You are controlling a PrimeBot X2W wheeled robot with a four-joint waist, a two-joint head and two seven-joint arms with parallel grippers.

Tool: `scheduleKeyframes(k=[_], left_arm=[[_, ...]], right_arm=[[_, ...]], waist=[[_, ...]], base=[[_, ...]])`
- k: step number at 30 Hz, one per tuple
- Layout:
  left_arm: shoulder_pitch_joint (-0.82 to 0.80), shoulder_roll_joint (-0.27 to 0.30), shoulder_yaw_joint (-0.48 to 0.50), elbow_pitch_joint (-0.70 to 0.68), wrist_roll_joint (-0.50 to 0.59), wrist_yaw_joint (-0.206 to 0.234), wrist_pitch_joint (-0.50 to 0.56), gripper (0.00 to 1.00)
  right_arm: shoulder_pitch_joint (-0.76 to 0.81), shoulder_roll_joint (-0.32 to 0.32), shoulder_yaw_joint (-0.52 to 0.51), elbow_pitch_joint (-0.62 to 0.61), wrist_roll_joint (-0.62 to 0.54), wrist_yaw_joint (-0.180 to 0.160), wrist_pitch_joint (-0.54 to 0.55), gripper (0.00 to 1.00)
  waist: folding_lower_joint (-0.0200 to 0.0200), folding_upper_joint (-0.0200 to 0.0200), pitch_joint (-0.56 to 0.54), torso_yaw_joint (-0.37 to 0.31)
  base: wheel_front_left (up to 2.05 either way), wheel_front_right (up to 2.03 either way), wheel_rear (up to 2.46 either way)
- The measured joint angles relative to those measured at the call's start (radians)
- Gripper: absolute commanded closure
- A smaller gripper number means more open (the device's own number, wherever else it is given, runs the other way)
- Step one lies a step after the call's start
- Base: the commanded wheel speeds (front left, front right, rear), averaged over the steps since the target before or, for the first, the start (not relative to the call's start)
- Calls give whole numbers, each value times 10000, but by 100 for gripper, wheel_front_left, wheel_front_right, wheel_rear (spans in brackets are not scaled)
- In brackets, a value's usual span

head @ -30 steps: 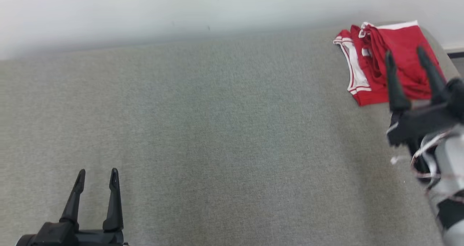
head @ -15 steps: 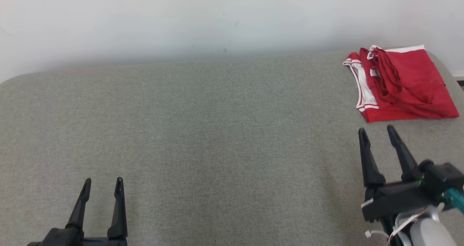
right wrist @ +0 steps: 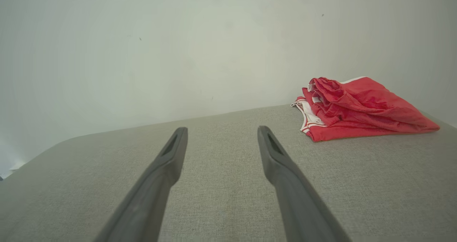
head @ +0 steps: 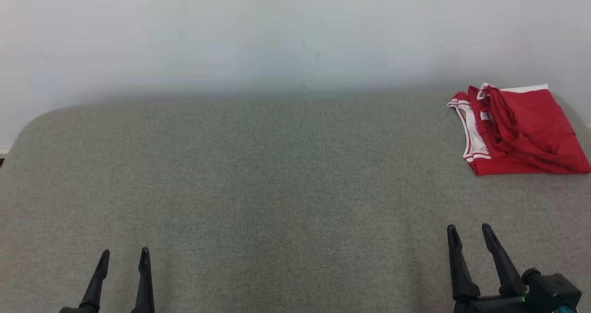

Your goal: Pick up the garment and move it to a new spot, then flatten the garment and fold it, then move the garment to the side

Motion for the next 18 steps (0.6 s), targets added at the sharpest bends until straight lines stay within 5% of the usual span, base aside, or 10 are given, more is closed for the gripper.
scheduleKeyframes(k=[18], left_arm=[[316,-35,13,397,-4,84,0,0]], right_arm=[[673,268,-67,44,-151,0,75,0]], waist=[[0,1,-504,266]], base=[[0,0,0]])
